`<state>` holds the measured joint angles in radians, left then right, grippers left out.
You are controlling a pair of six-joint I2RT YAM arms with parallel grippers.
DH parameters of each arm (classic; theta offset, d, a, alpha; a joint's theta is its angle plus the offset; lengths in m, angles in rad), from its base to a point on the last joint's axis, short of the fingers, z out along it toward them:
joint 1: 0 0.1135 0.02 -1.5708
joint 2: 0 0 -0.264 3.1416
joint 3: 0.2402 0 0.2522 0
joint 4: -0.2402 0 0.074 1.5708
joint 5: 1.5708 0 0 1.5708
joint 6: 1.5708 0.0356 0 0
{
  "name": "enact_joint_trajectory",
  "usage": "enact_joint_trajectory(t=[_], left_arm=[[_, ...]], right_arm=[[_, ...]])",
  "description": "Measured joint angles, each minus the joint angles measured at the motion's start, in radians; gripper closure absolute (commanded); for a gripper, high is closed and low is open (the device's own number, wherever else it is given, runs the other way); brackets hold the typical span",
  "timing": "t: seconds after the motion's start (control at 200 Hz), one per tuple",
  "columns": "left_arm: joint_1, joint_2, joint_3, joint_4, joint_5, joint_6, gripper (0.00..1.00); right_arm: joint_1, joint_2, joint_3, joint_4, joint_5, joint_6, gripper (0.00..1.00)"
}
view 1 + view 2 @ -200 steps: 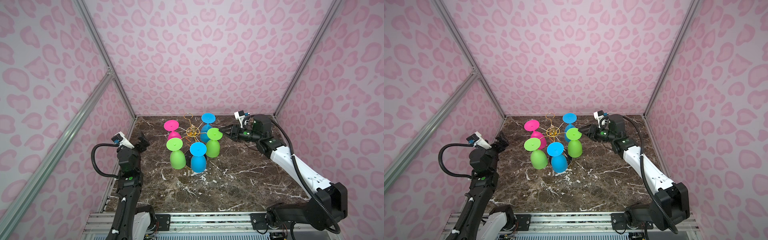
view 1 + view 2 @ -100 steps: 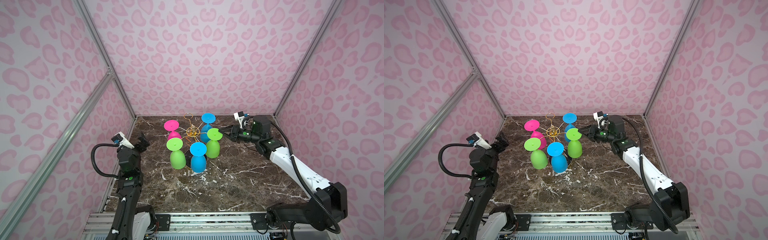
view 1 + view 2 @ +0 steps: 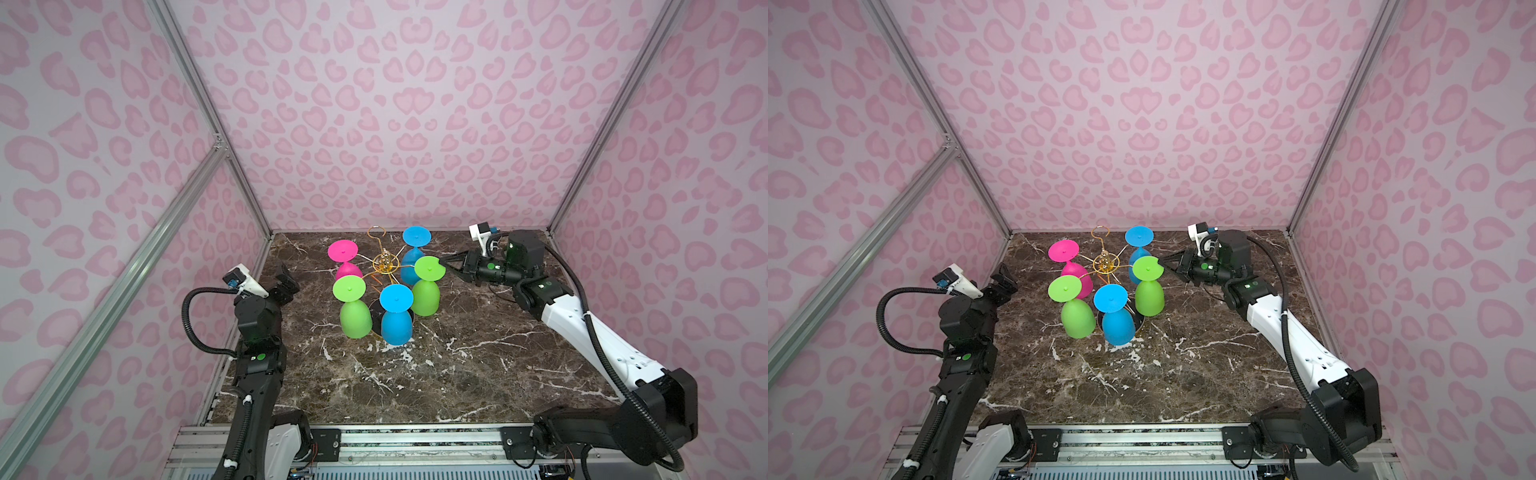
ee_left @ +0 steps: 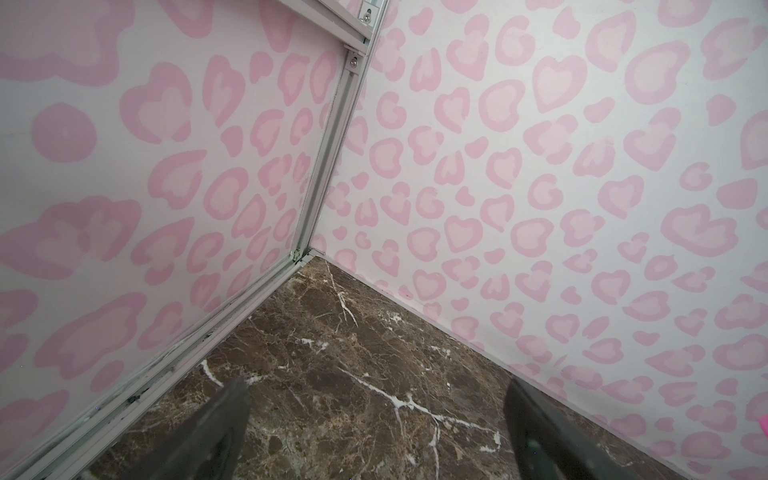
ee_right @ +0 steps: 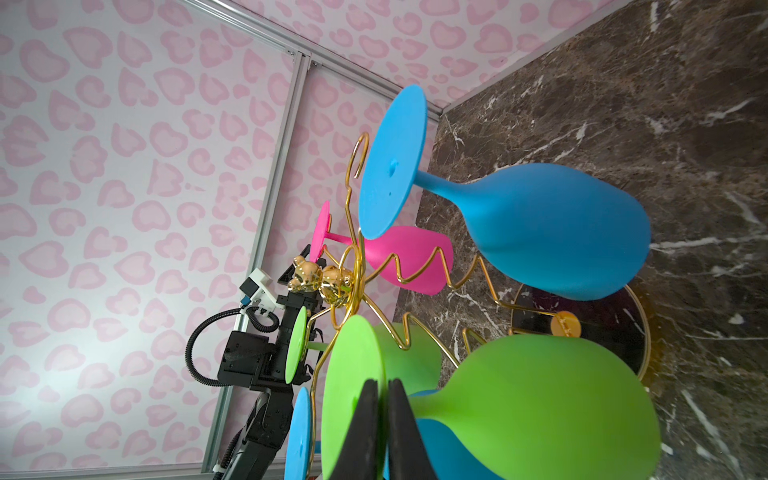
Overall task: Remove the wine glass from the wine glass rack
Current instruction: 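Close the right gripper on the lime-green glass's base on the rack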
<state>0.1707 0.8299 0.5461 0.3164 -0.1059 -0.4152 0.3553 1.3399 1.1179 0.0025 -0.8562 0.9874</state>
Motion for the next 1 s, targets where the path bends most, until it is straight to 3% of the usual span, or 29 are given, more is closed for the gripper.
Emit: enact_joint_trajectory(t=[0.3, 1.0], left_arm=[[-0.002, -0.003, 0.0, -0.001, -0.007, 0.0, 0.03], [-0.009, -0.011, 0.0, -0.008, -0.011, 0.001, 0.03]], right_arm=[[0.0, 0.002, 0.002, 0.038, -0.001, 0.041, 1.0], [0.011, 0.0, -0.019, 0.169, -0.009, 0.185, 1.0]])
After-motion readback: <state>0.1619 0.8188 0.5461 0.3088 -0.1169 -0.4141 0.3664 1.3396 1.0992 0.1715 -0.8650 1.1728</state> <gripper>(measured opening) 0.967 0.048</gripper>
